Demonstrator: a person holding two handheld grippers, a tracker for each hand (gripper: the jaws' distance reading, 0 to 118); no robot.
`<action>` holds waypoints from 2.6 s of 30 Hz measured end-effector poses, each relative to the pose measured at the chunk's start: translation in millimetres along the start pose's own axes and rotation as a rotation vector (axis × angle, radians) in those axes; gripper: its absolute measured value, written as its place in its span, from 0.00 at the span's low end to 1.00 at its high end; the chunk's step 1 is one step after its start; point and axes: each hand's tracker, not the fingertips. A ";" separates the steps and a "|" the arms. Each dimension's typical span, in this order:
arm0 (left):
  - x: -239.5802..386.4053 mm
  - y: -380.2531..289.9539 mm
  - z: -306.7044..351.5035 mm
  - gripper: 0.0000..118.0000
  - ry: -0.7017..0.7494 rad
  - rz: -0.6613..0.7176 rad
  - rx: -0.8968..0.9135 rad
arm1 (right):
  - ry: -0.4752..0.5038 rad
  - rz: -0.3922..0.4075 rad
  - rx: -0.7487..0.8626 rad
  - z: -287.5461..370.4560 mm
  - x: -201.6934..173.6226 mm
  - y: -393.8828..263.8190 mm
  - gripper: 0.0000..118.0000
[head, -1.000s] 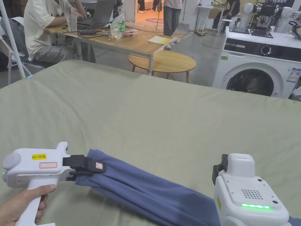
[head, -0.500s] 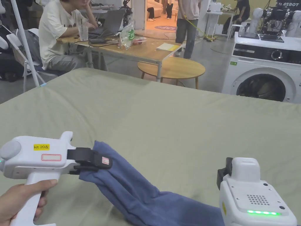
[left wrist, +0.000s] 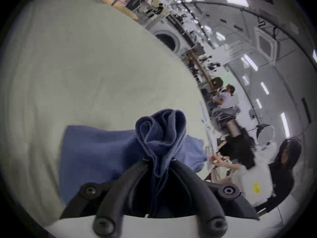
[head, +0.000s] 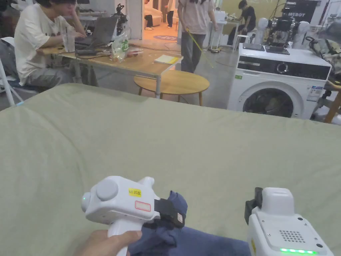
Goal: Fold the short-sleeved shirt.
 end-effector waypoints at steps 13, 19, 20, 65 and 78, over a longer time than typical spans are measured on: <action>-14.5 -9.7 -36.4 0.45 0.471 -0.042 -0.194 | -0.025 0.010 -0.027 2.0 9.9 -7.7 0.00; -4.3 -4.0 13.6 0.45 0.317 -0.053 -0.156 | -0.019 0.009 -0.027 2.9 9.9 -7.3 0.00; -4.7 -3.1 20.9 0.44 0.296 -0.061 -0.134 | -0.017 0.011 -0.026 3.1 9.6 -7.3 0.00; -108.4 -21.0 74.8 0.64 0.032 0.047 0.083 | -0.025 -0.034 0.001 7.8 13.4 -3.3 0.00; -152.5 -37.2 -1.4 0.10 -0.229 0.230 0.004 | -0.028 -0.061 -0.013 9.0 15.4 -7.1 0.00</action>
